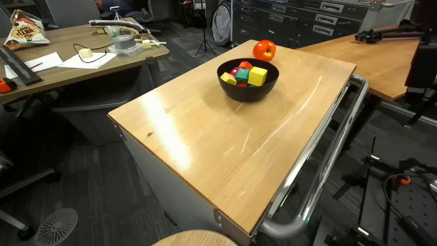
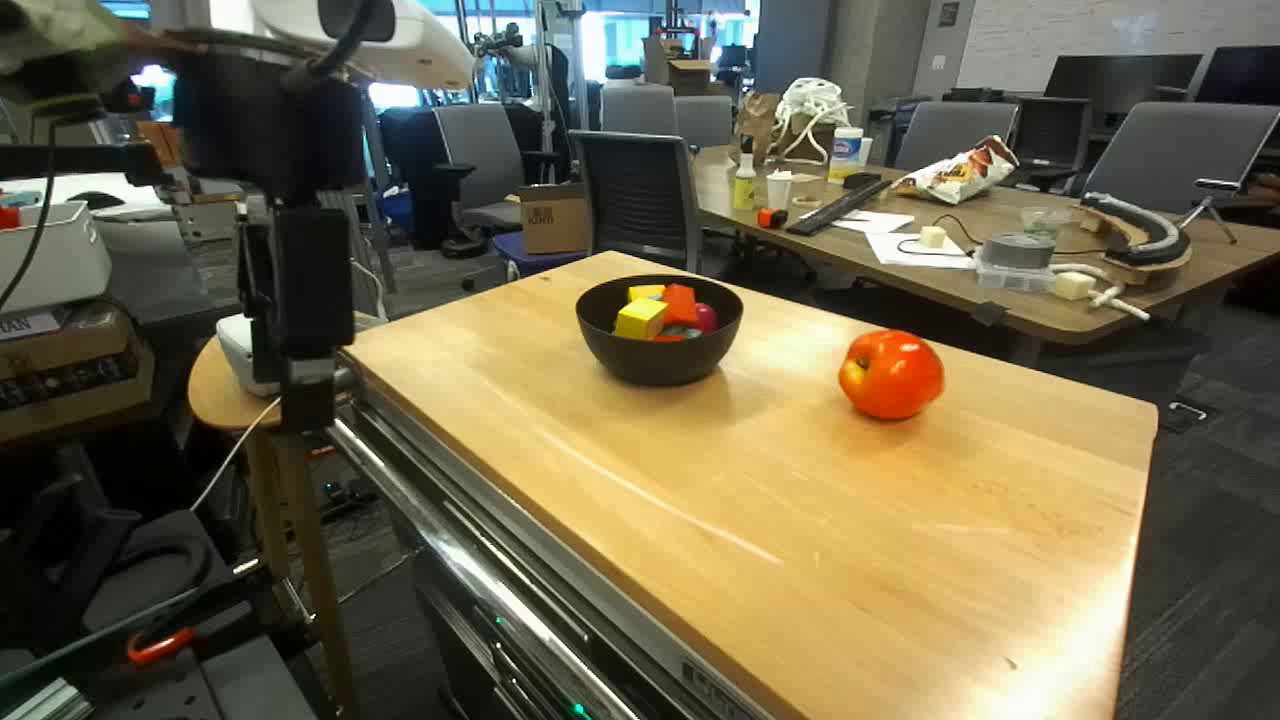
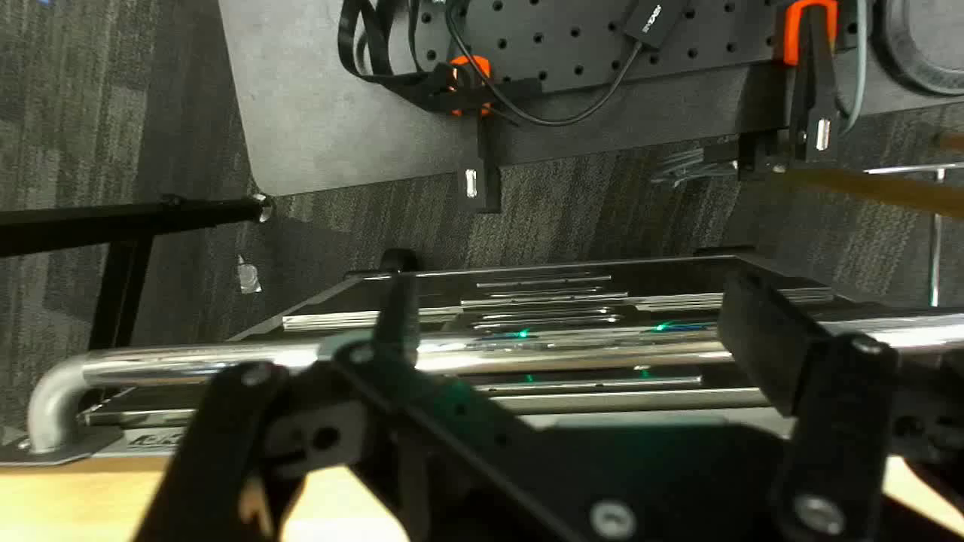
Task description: Remove the blocks from the black bowl
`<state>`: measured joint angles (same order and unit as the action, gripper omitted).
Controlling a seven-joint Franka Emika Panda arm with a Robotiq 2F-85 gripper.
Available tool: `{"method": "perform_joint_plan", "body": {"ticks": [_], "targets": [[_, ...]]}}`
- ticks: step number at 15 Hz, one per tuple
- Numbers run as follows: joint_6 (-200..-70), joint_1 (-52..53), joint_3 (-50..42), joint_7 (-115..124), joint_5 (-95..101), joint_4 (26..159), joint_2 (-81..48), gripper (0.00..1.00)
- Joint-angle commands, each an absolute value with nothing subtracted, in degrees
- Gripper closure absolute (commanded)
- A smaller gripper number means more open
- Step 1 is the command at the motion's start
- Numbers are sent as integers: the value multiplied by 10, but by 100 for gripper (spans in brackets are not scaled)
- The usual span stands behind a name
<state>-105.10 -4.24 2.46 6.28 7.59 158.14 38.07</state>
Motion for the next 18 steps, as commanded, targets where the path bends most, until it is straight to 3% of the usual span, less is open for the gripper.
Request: {"method": "perform_joint_plan", "body": {"ticks": [1,9,11,15,18], "targets": [[-1049,-37,20,65,78,1580,381,0],[-1049,-37,20,65,78,1580,381,0],[-1108,-8,43,92,47,1577,411,0],[-1170,50,150,202,20,1523,390,0],[-1248,21,229,290,88,1454,317,0]]}}
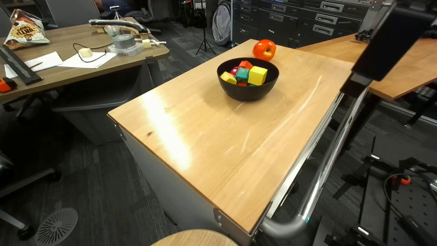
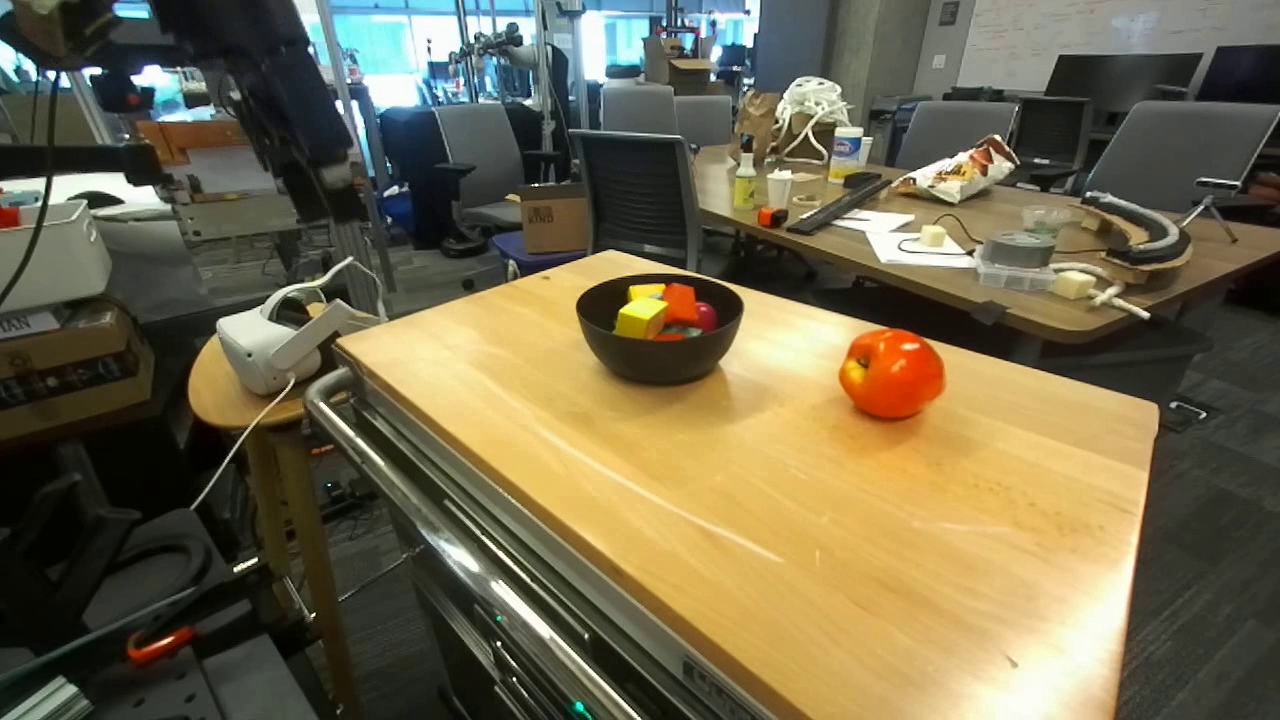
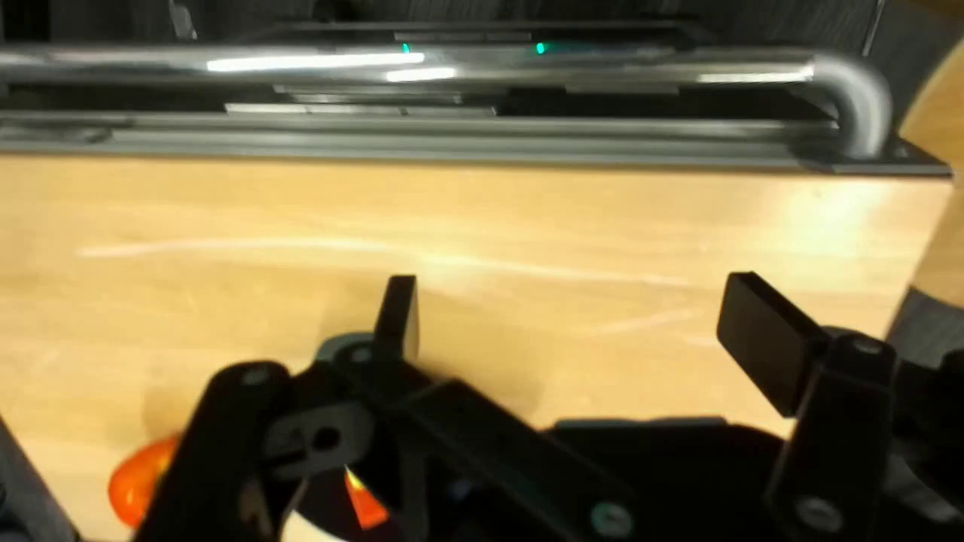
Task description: Remove the blocks from the black bowl
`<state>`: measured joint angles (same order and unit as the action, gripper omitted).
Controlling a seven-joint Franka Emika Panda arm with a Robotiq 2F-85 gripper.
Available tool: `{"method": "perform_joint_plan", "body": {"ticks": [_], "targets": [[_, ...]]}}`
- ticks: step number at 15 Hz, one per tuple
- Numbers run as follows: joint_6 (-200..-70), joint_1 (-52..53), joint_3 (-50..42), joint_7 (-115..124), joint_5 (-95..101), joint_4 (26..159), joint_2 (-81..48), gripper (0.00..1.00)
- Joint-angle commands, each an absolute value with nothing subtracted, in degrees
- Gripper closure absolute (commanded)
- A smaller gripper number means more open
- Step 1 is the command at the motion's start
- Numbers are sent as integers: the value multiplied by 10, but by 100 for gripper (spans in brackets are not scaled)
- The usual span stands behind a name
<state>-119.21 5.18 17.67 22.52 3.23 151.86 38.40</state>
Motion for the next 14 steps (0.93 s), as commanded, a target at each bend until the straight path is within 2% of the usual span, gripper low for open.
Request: {"method": "perform_joint_plan", "body": {"ticks": [1,6,7,13,14], "targets": [[-1212,55,197,256,53,1502,372,0],[-1240,36,218,289,84,1464,317,0],[-1293,59,185,215,68,1466,309,0],[-1382,91,109,45,56,1408,266,0],[-1337,68,134,99,71,1378,253,0]]}}
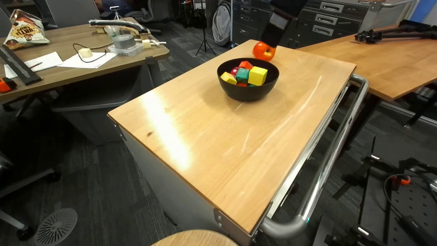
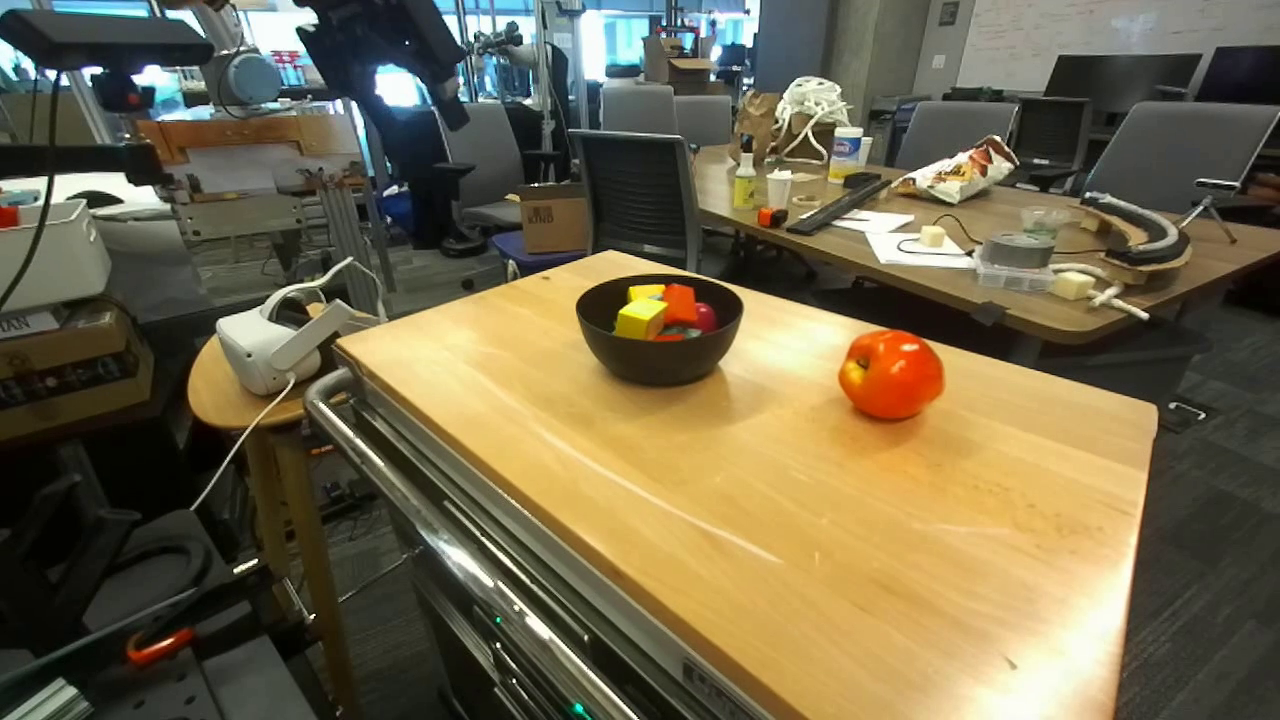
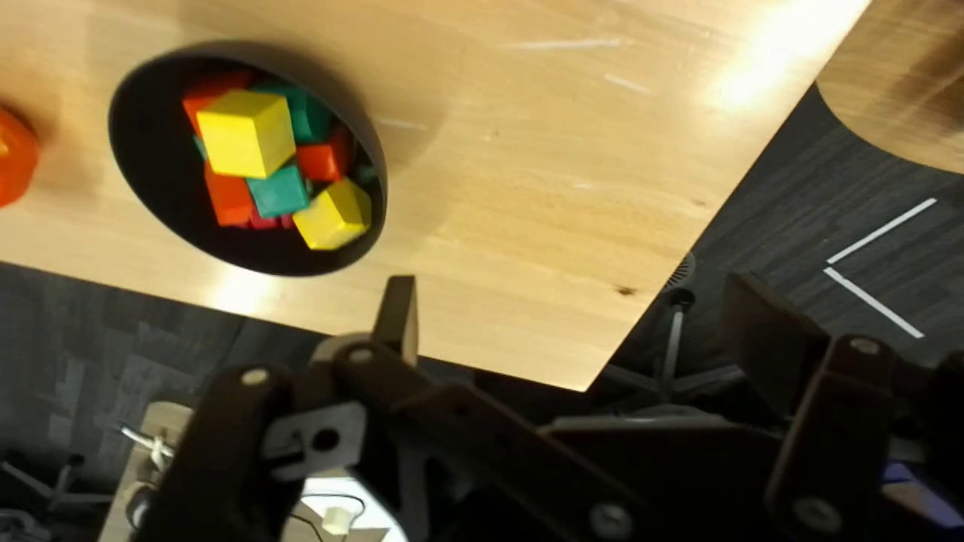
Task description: Remove the blocks from the black bowl
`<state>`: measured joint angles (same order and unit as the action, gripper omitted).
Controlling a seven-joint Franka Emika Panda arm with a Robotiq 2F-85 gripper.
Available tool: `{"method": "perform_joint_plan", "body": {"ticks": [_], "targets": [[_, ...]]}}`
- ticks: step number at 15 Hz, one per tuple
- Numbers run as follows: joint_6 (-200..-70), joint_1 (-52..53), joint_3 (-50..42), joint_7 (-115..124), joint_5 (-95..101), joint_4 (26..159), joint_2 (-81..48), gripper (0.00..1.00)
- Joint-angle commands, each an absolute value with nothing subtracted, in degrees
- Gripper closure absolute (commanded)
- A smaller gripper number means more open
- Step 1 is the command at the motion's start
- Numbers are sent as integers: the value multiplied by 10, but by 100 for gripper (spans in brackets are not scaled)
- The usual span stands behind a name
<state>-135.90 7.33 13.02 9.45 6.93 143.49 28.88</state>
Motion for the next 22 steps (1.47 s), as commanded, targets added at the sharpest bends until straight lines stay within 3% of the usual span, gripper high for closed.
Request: {"method": "perform_joint_plan", "body": {"ticks": [1,8,16,22], "targets": [[-1358,74,125,89,69,1424,282,0],[-1344,79,125,77,65,1389,246,0],[-1333,52,30,-23,26,1351,174,0],[-1425,1,8,14,58,1346,82,0]]}}
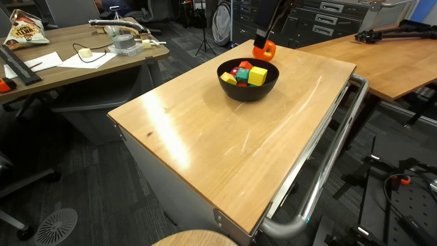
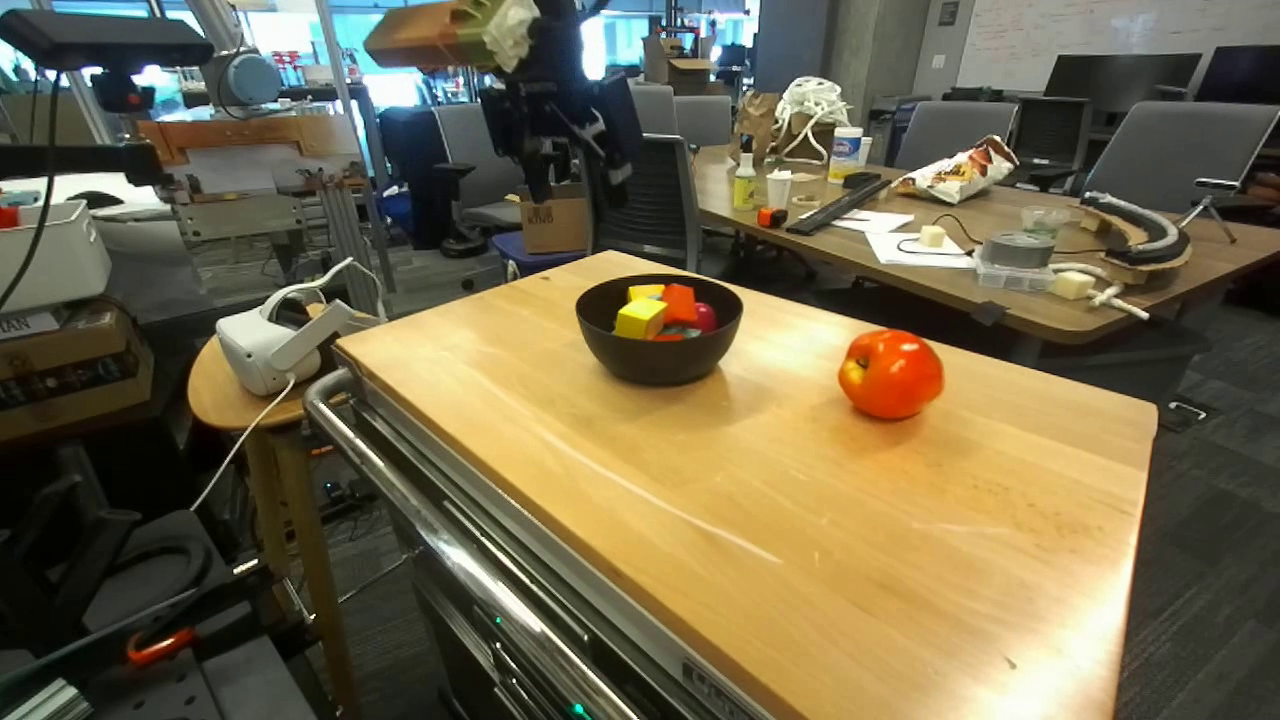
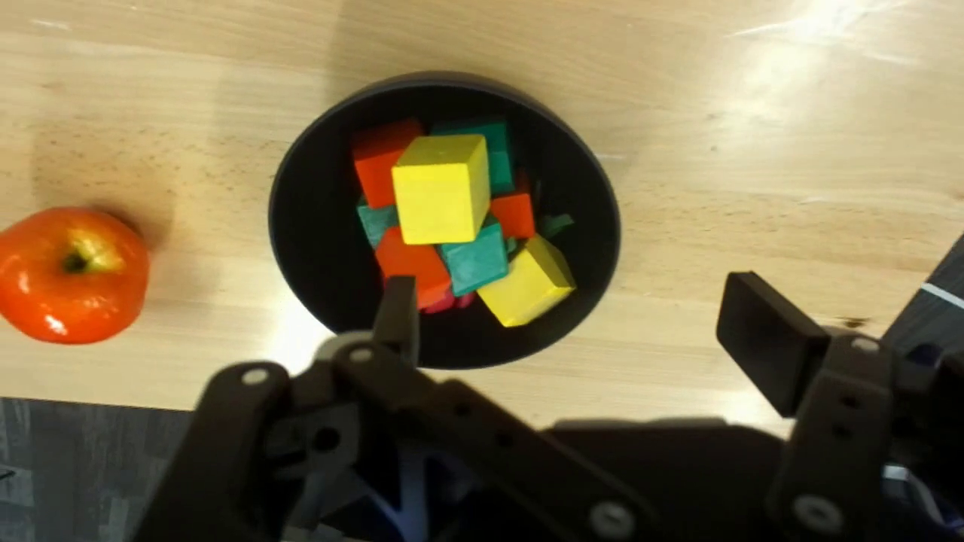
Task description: Remove the blocks from the black bowl
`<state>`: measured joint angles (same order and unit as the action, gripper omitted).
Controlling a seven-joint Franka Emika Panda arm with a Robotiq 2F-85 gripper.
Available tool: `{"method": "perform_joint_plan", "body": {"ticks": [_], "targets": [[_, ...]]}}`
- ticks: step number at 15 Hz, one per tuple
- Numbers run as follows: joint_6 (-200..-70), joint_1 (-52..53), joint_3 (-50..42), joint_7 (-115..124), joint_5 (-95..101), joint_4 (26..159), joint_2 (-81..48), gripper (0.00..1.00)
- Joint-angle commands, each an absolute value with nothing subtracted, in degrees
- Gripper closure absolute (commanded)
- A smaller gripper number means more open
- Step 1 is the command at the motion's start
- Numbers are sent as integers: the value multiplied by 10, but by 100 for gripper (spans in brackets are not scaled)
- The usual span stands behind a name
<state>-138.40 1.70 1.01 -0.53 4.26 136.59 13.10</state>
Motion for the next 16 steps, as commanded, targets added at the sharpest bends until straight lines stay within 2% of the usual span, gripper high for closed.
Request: {"method": "perform_joint_plan", "body": {"ticks": [1,7,16], "targets": [[-1440,-4,8,17,58,1346,69,0],[-1432,-4,7,4,48,1363,72,0],[-1544,-10,3,70,92,1351,-17,0]]}}
